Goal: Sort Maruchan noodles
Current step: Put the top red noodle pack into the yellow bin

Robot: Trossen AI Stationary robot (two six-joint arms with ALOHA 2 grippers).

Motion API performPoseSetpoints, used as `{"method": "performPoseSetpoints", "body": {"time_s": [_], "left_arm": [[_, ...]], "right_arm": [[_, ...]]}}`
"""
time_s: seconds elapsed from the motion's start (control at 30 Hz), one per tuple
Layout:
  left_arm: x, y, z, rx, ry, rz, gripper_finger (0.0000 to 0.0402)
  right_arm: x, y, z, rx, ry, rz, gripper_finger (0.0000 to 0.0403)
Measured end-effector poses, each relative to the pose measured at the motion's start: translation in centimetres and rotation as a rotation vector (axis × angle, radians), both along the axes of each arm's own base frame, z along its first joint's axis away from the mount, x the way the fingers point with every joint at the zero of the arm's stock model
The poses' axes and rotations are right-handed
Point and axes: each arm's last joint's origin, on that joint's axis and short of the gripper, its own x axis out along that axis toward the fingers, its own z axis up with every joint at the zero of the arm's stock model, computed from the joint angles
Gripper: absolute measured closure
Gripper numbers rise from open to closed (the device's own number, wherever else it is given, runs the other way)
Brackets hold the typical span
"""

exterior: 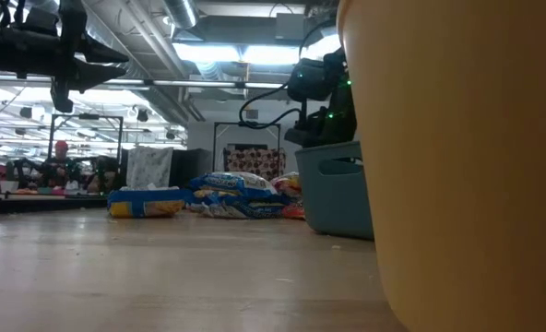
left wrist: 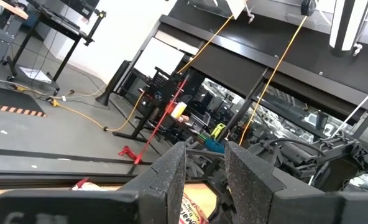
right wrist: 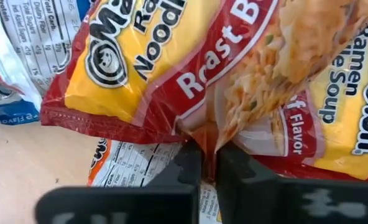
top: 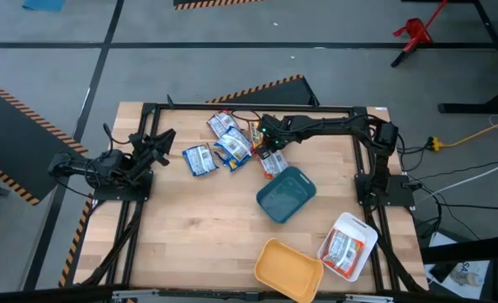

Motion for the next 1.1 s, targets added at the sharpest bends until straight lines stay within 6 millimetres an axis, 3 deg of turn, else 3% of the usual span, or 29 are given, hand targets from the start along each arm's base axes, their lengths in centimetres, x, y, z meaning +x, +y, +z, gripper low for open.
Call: {"method": "performPoseSetpoints", "body": {"time_s": [0.23,0.47,0.63,0.83,1.1], "left_arm": [[0.0,0.0,0.0,0.0,0.0,0.0,0.0294],[0.0,0.0,0.0,0.0,0.0,0.0,0.0294],[0.0,0.0,0.0,0.0,0.0,-0.001,0.0294],[0.0,0.0,0.0,0.006,-0.001,-0.013,0.0294],[0.1,-0.1,0.1,0.03,0.002,-0.059,0.0294]], "right_arm": [[-0.3,0.2,1.3,0.008,-0.036,-0.008,0.0398],[-0.7,0.4,5.2,-0.004,-0.056,-0.018,0.0401],[-0.4,1.8,8.8,-0.029,-0.076,0.014,0.0401],[-0.3,5.9,13.3,-0.055,-0.064,0.078,0.0402],[-1.3,15.1,18.6,-0.084,-0.035,0.2,0.0402]]}}
